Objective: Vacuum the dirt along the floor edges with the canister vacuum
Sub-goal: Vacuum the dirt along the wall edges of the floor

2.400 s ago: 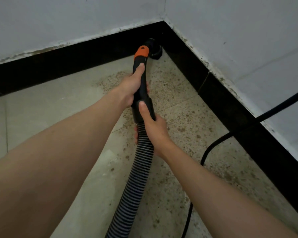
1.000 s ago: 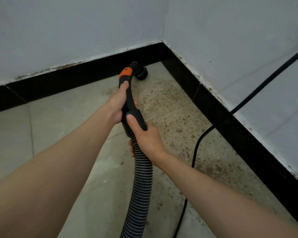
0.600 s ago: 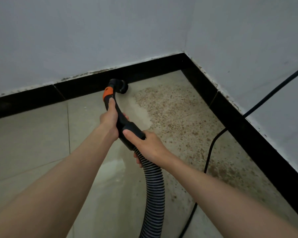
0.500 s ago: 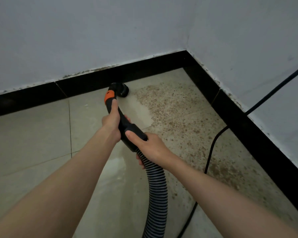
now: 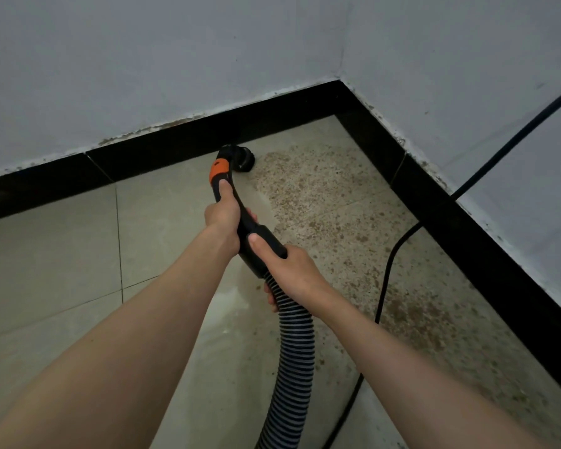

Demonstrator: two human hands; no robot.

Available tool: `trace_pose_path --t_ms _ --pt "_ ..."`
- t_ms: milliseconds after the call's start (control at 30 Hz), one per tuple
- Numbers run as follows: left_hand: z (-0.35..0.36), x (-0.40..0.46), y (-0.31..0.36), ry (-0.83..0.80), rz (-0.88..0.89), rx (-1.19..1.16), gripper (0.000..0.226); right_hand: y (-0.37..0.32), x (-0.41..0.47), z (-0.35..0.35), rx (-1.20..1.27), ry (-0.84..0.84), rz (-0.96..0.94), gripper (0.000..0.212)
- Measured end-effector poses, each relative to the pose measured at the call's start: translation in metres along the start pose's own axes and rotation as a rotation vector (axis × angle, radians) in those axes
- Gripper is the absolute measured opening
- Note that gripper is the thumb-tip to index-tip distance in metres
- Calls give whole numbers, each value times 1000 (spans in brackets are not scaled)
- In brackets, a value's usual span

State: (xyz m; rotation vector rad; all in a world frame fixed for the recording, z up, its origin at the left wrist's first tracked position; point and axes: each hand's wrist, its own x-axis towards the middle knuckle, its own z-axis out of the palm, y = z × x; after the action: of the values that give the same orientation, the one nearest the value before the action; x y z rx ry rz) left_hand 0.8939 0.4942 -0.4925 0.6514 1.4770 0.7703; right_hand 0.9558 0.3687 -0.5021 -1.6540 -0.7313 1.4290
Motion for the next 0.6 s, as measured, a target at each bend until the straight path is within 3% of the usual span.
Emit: trace_pose_path --t_ms 600 --pt "95 13 -8 -141 82 271 56 9 21 -58 105 226 42 65"
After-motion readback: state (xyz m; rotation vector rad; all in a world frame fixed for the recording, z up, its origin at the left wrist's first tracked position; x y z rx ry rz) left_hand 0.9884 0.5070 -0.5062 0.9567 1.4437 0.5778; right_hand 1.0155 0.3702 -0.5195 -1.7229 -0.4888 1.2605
